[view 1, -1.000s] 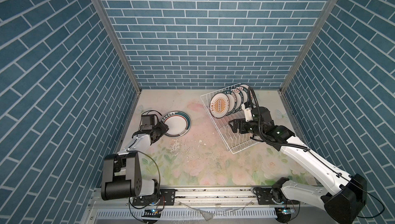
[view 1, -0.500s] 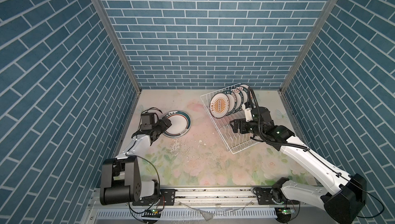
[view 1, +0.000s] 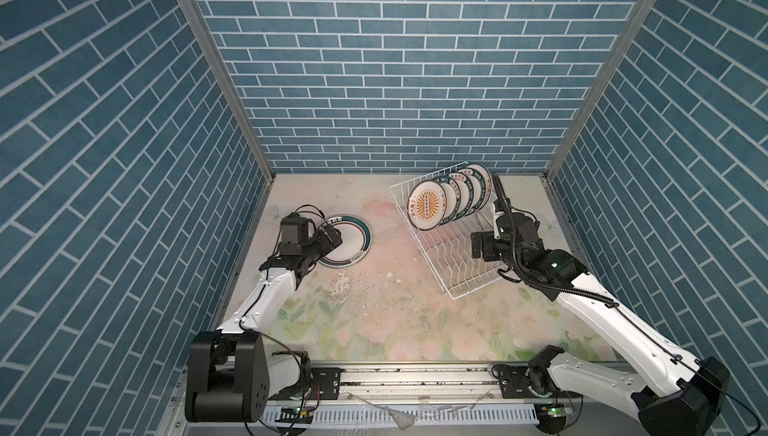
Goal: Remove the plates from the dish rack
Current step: 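Raise the left gripper off the stack while the right gripper grasps the next rack plate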
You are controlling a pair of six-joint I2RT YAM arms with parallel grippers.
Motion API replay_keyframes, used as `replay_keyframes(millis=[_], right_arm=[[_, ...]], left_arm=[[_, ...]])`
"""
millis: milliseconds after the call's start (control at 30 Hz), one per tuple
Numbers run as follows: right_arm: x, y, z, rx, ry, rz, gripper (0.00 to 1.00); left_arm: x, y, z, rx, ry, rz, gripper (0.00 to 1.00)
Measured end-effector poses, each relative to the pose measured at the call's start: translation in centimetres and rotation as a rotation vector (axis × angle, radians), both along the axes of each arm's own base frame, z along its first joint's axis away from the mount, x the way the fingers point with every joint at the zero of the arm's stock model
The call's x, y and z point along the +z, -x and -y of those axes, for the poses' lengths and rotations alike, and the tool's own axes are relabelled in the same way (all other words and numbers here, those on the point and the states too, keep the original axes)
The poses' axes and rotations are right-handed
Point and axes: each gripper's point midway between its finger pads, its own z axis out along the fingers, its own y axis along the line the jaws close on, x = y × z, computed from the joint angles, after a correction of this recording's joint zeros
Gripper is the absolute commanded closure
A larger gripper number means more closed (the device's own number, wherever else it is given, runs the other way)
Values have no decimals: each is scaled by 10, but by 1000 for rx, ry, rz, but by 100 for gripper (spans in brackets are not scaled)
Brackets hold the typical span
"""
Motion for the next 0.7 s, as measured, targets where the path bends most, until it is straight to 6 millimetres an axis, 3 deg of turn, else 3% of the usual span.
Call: replay_keyframes(millis=[133,433,567,700], right_arm=[[-11,-4,17,-69,105,-23,2],[-39,-17,32,-155,268,-84,11],[-44,-22,40,-193,319,-87,21],[-51,-30,45,-221,383,-90,35]], left_arm=[[12,-1,24,-74,-26,22,1],[23,4,52,-144,-90,13,1],[31,2,68,-173,-122,31,1],[26,5,77,-190,-152,20,1]])
